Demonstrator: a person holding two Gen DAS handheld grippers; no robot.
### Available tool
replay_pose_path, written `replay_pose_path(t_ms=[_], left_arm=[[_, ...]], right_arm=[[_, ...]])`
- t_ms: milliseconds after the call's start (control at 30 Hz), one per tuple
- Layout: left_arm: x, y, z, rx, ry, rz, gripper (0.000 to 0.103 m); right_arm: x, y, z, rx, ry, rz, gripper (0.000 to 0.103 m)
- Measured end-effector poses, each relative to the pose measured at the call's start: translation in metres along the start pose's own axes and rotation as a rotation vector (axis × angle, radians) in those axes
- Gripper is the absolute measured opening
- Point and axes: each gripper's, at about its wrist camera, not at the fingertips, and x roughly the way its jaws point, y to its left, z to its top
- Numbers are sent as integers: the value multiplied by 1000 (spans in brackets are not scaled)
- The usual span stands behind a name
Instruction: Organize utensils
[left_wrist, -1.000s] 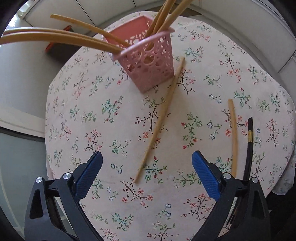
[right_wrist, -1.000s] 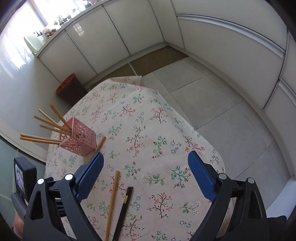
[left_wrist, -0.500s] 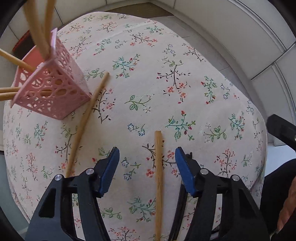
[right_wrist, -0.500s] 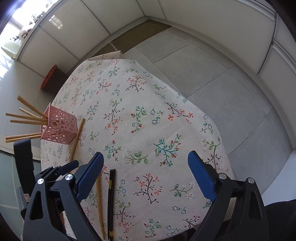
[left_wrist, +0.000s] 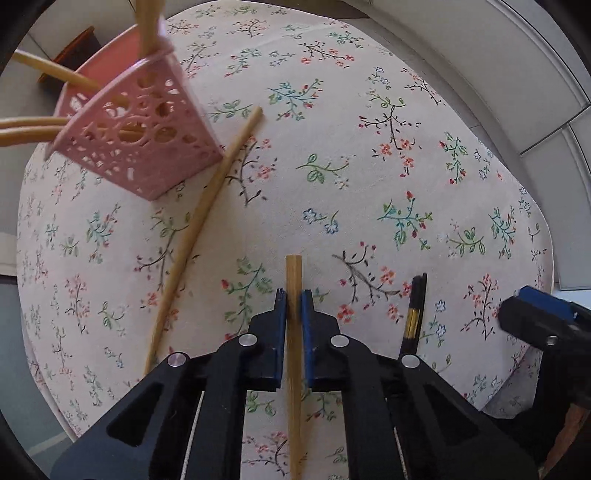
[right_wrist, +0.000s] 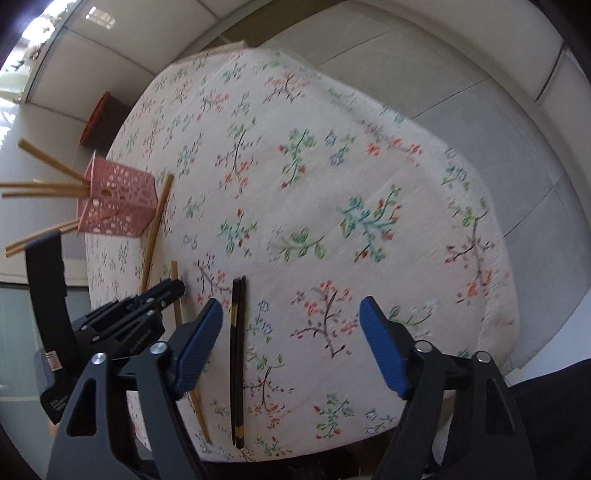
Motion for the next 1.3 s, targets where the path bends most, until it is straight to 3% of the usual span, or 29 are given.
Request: replay_pose_path(t_ms=[100,267,367,567,833,900,1067,1300], left_arm=[[-28,12,-11,-10,-55,0,7],[-75,46,-29,-83,-181,-28,7],[-90,53,-32,-100,-216,-36,7],[-106,51,-32,-84,-262,-67,7],[-107,51,-33,-84,-281,-79,8],[-108,50,-34,-78,-284,-74,8],[-120,46,-39,-65,-319,-79,8],[-154,50,-61,-99,-411,-98,7]], right_arm=[[16,18,-5,-6,56,7,35],[14,42,-1,-9,24,28,29],[18,43,1,8,31,-36,29],[40,35,-2,33,62,-117,18],[52,52,4,4,39,-180,15],[54,56,5,-9,27,-207,6],[49,48,4,6,-12,-106,4],[-23,41,-22,-102,-160,44,4]])
